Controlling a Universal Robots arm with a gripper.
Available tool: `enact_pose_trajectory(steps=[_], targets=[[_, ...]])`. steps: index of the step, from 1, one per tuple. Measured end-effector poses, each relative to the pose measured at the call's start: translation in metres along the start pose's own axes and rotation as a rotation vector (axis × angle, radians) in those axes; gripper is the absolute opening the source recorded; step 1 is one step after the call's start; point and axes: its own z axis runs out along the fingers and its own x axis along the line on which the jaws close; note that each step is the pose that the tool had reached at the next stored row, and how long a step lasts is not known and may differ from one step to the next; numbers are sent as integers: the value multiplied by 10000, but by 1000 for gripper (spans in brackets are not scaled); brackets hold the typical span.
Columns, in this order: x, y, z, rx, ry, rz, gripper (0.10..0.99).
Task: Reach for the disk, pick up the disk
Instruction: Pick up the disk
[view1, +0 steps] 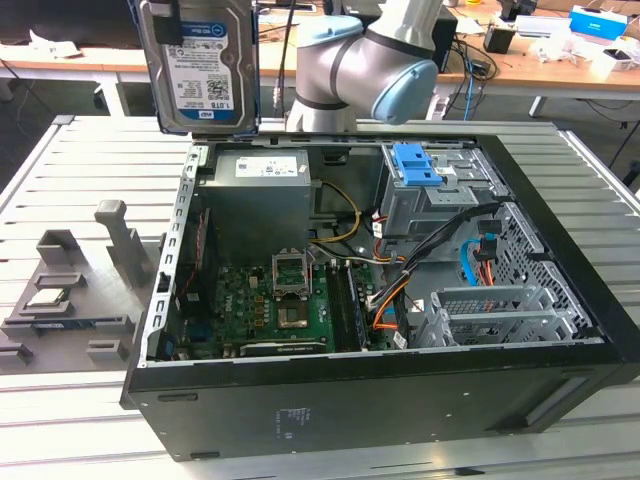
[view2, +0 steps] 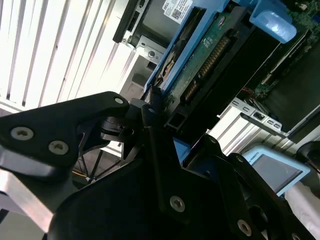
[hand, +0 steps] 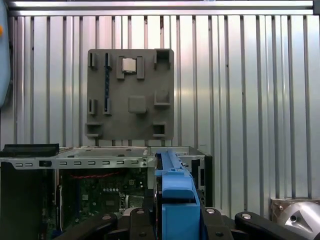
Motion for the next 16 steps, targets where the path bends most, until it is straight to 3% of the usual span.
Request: enact_pose_trajectory(steps=[3, 16], targets=[[-2, -204, -9, -2, 1, -2, 369], [-8, -740, -32, -7, 0, 0, 369]])
